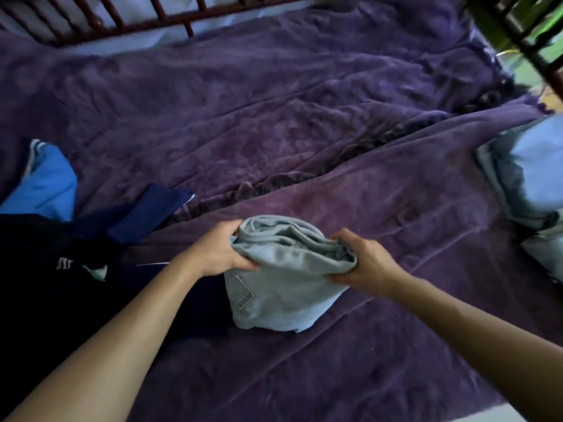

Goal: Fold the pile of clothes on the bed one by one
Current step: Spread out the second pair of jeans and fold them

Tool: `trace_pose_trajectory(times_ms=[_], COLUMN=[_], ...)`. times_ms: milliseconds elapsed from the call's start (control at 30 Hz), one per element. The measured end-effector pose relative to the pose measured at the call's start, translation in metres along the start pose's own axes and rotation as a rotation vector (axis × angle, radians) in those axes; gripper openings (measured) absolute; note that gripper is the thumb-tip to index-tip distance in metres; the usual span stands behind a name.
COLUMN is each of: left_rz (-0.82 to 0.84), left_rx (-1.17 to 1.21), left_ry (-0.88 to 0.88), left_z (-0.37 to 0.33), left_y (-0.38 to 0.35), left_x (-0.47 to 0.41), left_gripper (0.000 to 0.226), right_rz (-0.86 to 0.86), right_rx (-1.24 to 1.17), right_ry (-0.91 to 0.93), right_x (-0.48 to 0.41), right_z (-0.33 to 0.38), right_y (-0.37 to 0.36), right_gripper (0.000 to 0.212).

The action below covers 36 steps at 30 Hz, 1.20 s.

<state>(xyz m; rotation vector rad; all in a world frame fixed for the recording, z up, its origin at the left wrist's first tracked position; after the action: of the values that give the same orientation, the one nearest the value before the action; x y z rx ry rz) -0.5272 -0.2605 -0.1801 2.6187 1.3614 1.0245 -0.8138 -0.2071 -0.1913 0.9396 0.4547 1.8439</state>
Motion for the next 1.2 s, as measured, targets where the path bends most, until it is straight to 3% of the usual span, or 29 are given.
trace_pose_trajectory(times_ms=[167, 333, 767, 967, 1200], left_rz=[-0.17, -0.279, -0.351, -0.414, -0.37], left_rx=[-0.481, -0.703, -0.523, -0.363, -0.097], left_ry=[-0.052, -0.16, -0.48, -0.513, -0.473], left_z=[-0.053, -0.123, -0.333, -0.398, -0.446], left_y=[-0.052, -0.129, -0.346, -0.385, -0.397], left_x=[0.049, 0.074, 0.047, -0.01, -0.131], left_gripper=[0.04, 0.031, 0.034, 0.035, 0.046], right_rz=[-0.063, -0.178, -0.54, -0.587, -0.502], right_rx=[0.152, 0.191, 0.327, 0.424, 0.494], right_ry=[0.128, 0.157, 0.041, 0.004, 0.004], right_x=[0.072, 0.159, 0.354, 0.343, 0.25], right_z=[-0.018, -0.057, -0.183, -0.218, -0.272], right_y=[0.011, 0.062, 0.287, 0.384, 0.489], right_gripper=[0.056, 0.057, 0.05, 0.053, 0.056])
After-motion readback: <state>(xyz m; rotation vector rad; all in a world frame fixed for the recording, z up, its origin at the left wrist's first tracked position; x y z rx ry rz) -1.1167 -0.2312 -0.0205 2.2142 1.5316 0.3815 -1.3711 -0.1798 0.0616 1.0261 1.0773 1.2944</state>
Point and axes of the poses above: each hand's wrist, its own x-axis away from the middle knuckle, its own y-axis out of the back of the hand, z = x × y, the point moved 1 cm from there along -x, towards the middle knuckle, and after that the axes turned 2 degrees about z, right-handed, at the moved point
